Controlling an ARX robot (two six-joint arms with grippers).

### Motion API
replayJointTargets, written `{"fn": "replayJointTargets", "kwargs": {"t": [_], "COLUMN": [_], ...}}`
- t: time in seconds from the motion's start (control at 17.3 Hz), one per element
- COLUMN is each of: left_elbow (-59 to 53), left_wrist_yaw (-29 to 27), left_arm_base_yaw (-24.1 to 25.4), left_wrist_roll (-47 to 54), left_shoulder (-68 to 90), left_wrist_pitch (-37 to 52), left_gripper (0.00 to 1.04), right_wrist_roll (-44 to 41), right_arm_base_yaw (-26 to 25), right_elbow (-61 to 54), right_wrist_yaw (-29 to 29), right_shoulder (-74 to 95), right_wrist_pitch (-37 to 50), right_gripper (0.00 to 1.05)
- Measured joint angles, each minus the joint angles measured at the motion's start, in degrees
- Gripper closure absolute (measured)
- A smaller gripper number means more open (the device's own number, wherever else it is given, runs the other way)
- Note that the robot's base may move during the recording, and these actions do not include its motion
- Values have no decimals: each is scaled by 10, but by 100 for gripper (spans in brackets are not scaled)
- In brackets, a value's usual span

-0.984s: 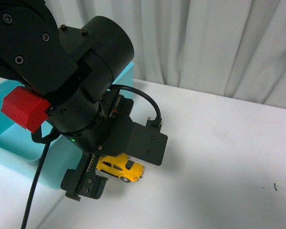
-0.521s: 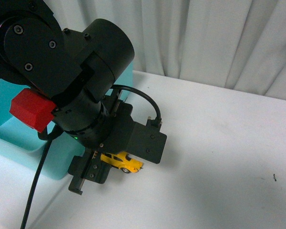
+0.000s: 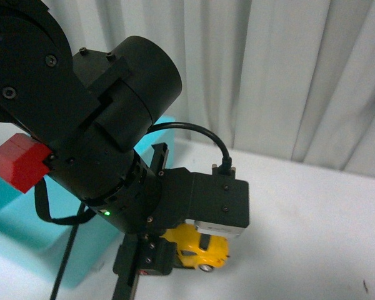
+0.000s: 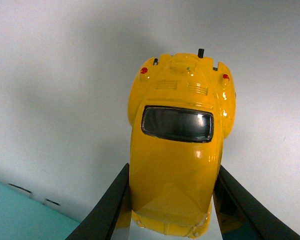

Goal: Wind up and store yellow beetle toy

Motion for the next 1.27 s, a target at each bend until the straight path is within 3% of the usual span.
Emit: {"fn": "replayJointTargets", "kwargs": {"t": [0.17,0.29,0.35,0.46,0.64,1.27], "left_elbow": [63,97,110,89,66,28], "left_wrist_yaw": [99,106,78,-125,-138,-193], "left_arm_base_yaw": [46,111,152,298,296,296], "left_wrist_roll": [-96,-171,-208,-293,-292,-246], "left_shoulder": [-96,-131,-128,-12,22,98], "left_wrist_pitch": [15,62,89,126,182,246], "left_gripper": [65,65,65,65,65,65], "right_wrist_roll": [0,0,0,0,0,0], "right_arm_base_yaw": [0,0,0,0,0,0], "right_elbow": [0,0,0,0,0,0], "right_wrist_yaw": [0,0,0,0,0,0], "right_shoulder": [0,0,0,0,0,0], "right_wrist_pitch": [0,0,0,0,0,0], "right_gripper": [7,7,7,7,7,7]}}
